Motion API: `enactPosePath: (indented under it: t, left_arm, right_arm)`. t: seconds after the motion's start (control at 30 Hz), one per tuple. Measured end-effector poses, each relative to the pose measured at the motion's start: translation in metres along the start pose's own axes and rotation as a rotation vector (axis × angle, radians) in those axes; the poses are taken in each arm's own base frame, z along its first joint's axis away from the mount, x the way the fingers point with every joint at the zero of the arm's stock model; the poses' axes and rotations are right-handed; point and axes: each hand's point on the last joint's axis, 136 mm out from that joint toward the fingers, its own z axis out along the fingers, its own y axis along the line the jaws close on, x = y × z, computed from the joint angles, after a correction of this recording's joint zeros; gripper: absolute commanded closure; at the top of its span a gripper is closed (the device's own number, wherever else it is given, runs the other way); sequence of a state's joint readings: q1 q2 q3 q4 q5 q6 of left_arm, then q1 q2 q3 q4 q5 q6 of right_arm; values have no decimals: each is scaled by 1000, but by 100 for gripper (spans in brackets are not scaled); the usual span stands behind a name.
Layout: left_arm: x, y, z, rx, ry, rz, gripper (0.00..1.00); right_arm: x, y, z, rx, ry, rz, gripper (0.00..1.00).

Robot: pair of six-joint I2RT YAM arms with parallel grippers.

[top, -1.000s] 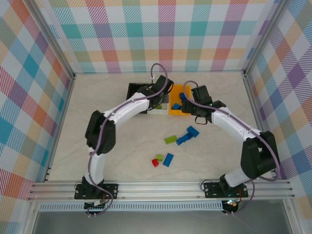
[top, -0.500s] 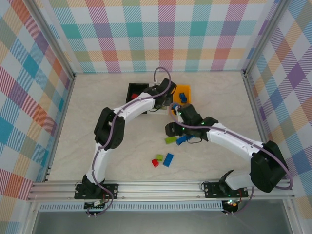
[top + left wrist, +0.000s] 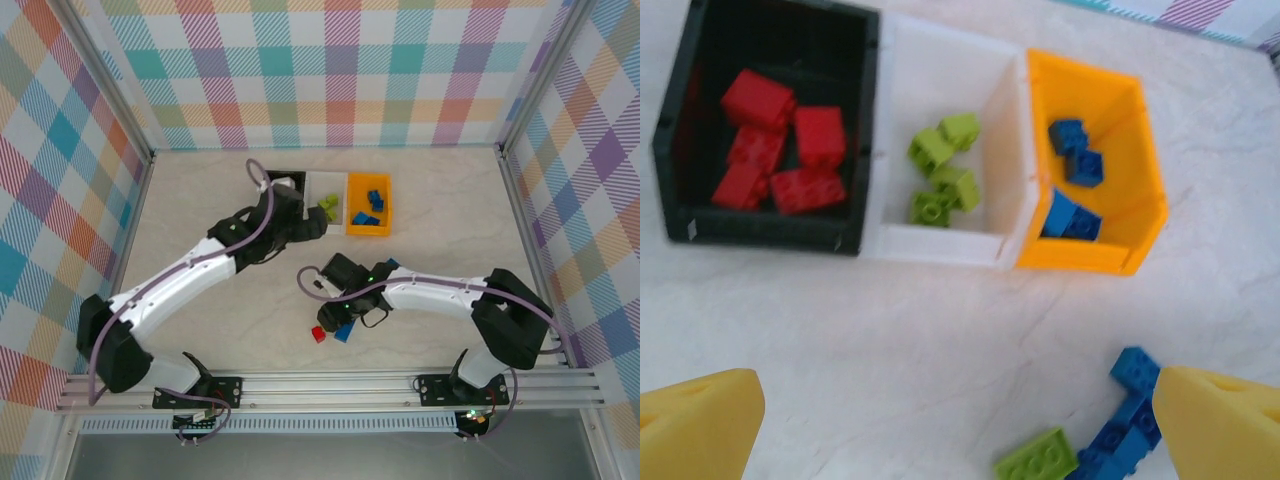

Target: Sort the legos into containers by color

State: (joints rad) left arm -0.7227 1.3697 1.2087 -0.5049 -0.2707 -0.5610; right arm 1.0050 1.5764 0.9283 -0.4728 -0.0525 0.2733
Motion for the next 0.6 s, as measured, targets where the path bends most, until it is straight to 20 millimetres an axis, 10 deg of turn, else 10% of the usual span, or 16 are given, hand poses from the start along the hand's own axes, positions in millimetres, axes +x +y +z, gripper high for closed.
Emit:
enactPosePath:
  t: [0.23,0.6]
  left_arm:
    - [44,39,-9,-75,88,-3,0]
    - [51,48,-17,-85,96,-18,0]
  right_arm:
    - [-2,12,11,43,38,-98,51]
    - [-19,14,19,75,33,-140,62]
